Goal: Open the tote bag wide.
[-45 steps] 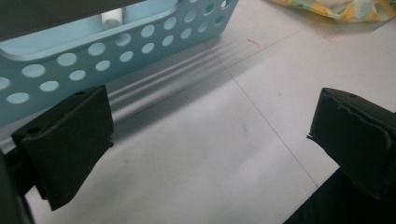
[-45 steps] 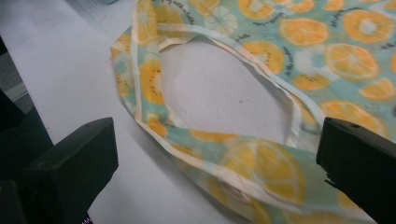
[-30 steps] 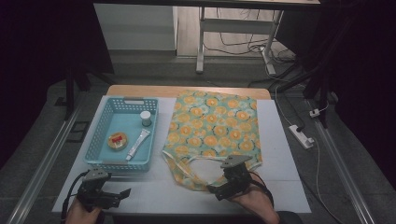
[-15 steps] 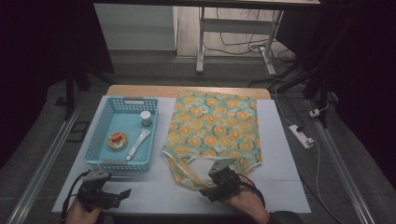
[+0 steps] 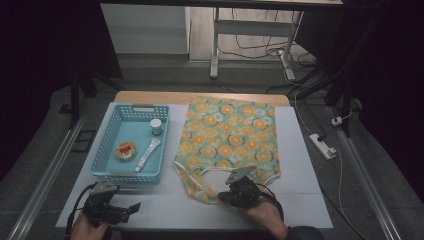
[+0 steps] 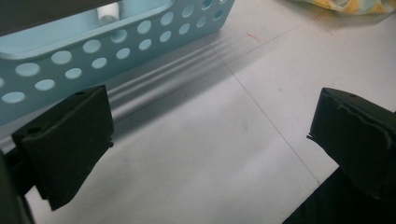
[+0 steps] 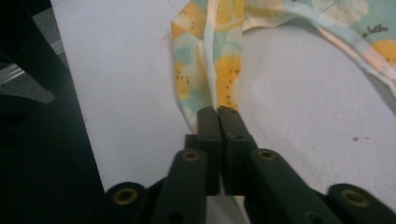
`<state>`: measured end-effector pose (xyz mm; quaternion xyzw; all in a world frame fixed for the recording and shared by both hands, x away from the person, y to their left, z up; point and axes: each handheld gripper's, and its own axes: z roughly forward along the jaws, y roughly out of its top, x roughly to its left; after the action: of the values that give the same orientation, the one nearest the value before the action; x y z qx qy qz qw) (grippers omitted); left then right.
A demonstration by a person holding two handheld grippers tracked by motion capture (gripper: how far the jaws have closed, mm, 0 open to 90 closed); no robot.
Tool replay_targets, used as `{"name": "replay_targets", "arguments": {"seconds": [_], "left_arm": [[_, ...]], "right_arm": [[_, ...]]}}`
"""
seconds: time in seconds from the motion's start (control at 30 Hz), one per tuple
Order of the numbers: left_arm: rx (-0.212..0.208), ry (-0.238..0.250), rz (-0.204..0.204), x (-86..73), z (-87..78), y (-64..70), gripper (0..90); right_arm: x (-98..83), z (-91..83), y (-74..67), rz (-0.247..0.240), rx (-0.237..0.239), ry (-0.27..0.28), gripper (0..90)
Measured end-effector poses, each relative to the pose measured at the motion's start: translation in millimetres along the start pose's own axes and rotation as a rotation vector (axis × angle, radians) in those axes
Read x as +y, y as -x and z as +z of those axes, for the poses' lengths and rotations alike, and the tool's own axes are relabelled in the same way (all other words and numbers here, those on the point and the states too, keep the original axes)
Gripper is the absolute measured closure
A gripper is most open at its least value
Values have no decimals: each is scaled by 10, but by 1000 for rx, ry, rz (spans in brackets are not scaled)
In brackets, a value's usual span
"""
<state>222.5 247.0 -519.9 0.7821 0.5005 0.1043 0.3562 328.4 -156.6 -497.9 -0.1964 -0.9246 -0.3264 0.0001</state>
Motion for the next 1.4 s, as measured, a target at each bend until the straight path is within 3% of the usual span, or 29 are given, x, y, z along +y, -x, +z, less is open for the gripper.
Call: {"name": "replay_targets", "arguments": {"seconds": [0.2,0.6,0.93,1.4], "left_arm": [[1,-2,1,0,1,2,0],[1,-1,-3,0,2,-1,0],[0,-2,-6,0,2,-5,0],[-6,-4,-12,1,2,-16,0]], "right_arm": [[22,-84,42,22,-16,50,900],[134,-232,241,74,-15,83,900],[307,-315,547,89,-52,98,900],[634,-325,1241,137,-109,102,900]]}}
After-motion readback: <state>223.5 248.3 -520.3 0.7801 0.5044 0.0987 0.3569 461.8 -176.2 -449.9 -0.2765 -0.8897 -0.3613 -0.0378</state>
